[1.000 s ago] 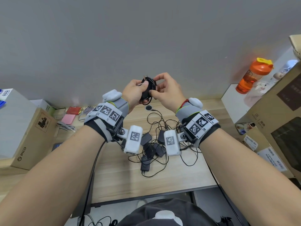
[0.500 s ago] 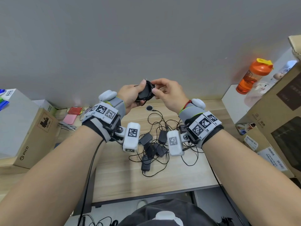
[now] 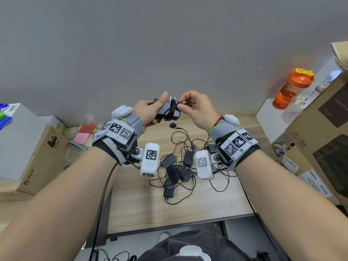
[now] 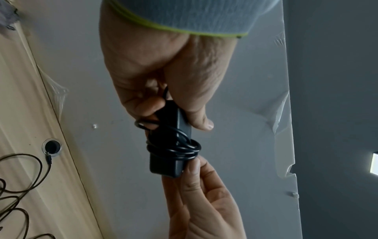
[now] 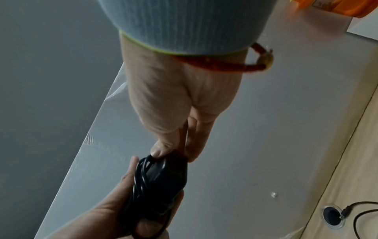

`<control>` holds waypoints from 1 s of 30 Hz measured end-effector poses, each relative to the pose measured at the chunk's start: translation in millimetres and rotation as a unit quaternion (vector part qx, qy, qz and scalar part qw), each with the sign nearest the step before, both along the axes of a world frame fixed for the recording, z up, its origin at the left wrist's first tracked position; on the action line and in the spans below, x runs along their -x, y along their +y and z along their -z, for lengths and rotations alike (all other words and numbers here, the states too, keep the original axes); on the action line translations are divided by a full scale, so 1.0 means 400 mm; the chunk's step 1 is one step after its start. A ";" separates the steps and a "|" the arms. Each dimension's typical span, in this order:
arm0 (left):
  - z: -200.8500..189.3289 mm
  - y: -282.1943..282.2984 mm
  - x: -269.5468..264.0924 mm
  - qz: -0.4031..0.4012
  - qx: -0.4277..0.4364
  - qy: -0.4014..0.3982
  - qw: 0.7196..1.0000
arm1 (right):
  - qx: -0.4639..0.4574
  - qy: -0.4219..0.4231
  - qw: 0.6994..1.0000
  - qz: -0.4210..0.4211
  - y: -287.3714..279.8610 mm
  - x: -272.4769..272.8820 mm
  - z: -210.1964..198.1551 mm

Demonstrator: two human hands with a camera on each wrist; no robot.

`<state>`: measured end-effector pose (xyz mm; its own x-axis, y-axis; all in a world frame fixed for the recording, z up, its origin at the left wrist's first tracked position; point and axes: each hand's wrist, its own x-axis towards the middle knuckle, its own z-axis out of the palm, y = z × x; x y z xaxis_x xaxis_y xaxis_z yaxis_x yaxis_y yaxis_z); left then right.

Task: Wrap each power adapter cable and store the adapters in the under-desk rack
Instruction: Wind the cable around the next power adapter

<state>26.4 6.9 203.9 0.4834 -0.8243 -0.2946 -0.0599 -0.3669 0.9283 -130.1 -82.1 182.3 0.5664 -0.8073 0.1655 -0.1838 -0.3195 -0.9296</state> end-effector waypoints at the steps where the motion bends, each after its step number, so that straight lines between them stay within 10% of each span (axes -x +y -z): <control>1: 0.001 0.000 -0.002 -0.001 -0.004 -0.017 1.000 | -0.006 0.001 1.000 -0.001 0.001 -0.002 0.002; 16: 0.020 0.005 -0.004 0.070 -0.006 -0.053 0.996 | -0.047 0.011 0.993 0.112 0.008 -0.012 -0.005; 30: 0.059 0.008 0.013 0.078 0.007 -0.054 0.995 | -0.272 -0.005 0.962 -0.001 0.046 0.009 0.011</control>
